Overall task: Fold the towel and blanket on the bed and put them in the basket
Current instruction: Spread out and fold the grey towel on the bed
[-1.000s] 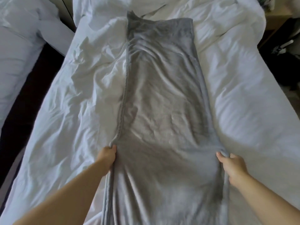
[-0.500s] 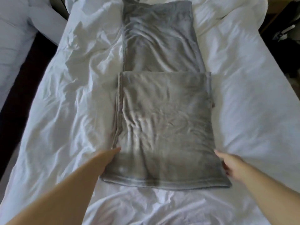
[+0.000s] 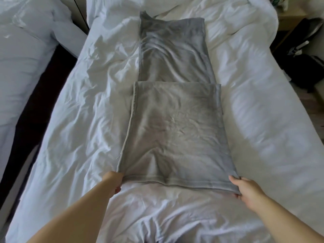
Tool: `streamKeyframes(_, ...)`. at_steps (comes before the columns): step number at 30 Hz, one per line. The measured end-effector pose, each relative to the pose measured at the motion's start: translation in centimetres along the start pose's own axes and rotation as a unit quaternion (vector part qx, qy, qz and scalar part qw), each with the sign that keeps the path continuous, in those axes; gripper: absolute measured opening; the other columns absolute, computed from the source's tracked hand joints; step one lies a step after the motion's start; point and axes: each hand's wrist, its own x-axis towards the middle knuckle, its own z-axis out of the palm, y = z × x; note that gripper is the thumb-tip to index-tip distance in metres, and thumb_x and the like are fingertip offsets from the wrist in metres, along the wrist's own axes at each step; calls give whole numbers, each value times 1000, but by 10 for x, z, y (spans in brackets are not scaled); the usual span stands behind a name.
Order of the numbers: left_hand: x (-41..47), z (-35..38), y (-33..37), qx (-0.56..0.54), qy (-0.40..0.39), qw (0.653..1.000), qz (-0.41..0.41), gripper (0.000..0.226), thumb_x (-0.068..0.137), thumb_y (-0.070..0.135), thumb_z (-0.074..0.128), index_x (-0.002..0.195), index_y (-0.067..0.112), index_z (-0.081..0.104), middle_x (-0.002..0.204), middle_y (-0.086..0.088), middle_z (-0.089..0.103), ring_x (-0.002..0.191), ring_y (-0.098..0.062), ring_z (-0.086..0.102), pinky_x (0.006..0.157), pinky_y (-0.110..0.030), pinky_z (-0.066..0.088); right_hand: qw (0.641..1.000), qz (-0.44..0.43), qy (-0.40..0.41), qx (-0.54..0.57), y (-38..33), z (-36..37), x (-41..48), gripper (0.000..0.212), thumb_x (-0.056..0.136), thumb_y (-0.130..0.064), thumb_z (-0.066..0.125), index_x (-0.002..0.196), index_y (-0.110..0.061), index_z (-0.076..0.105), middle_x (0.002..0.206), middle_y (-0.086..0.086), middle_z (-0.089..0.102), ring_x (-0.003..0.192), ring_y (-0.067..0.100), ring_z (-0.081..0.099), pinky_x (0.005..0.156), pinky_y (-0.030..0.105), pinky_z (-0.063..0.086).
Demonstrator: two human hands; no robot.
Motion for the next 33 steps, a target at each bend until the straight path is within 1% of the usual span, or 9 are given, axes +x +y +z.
streamKeyframes(6, 40, 16, -5, 58, 75, 986, 140, 49, 82, 35, 71, 124, 17, 55, 103, -11, 60, 74, -26, 58, 63, -28, 47, 999, -6, -15, 38, 15, -9, 22, 4, 93, -7, 58, 90, -7, 62, 83, 11, 62, 70, 23, 54, 58, 31, 41)
streamKeyframes(9, 49, 18, -4, 61, 90, 981, 163, 37, 86, 27, 67, 118, 9, 62, 93, -10, 62, 85, -31, 60, 75, -35, 50, 998, -4, 1, 56, 24, -11, 35, 7, 96, -8, 52, 92, -9, 58, 85, 10, 59, 73, 21, 52, 60, 30, 39)
streamKeyframes(12, 27, 9, -10, -42, 85, 987, 133, 33, 93, 27, 57, 108, -2, 62, 79, -13, 57, 72, -30, 57, 65, -37, 54, 996, -14, 33, 83, 32, -12, 29, 10, 99, -12, 50, 90, -12, 55, 83, 8, 54, 70, 20, 49, 58, 30, 38)
streamKeyframes(16, -35, -21, -32, -171, 58, 981, 73, 25, 98, 25, 51, 100, 0, 53, 83, -13, 50, 64, -26, 56, 34, -23, 50, 990, -4, 74, 117, 33, -21, -5, 4, 97, -14, 53, 98, -11, 54, 82, 9, 50, 64, 22, 44, 55, 32, 37)
streamKeyframes(19, -83, -47, -54, -228, 52, 969, 78, 18, 100, 22, 47, 102, 5, 49, 84, -9, 46, 68, -22, 53, 34, -22, 50, 979, 2, 80, 186, 36, -37, -43, 10, 96, -11, 52, 87, -13, 53, 92, 13, 51, 73, 27, 49, 63, 38, 43)
streamKeyframes(23, -125, -80, -96, -221, 63, 969, 88, 22, 97, 23, 54, 88, 3, 55, 79, -9, 46, 63, -22, 50, 32, -21, 46, 969, 16, 79, 234, 67, -67, -85, 17, 94, -6, 51, 79, -12, 51, 79, 11, 50, 65, 25, 47, 54, 36, 39)
streamKeyframes(26, -144, -97, -133, -184, 68, 976, 97, 25, 93, 26, 59, 84, 3, 58, 77, -10, 47, 63, -21, 48, 41, -26, 45, 964, 28, 96, 246, 101, -89, -118, 3, 90, -3, 55, 93, -5, 54, 80, 15, 51, 67, 28, 50, 54, 37, 42)
streamKeyframes(28, -153, -101, -158, -164, 67, 979, 102, 27, 92, 28, 60, 88, 2, 59, 77, -11, 49, 62, -22, 49, 47, -29, 44, 966, 29, 110, 230, 125, -101, -133, 13, 88, -3, 58, 101, -2, 53, 80, 16, 52, 67, 30, 51, 53, 37, 44)
streamKeyframes(33, -183, -101, -237, -168, 49, 977, 123, 31, 92, 29, 62, 88, -1, 57, 74, -11, 47, 56, -22, 47, 36, -22, 43, 966, -4, 115, 230, 199, -126, -181, 29, 89, -3, 59, 117, 1, 56, 99, 20, 56, 70, 29, 53, 53, 35, 46)
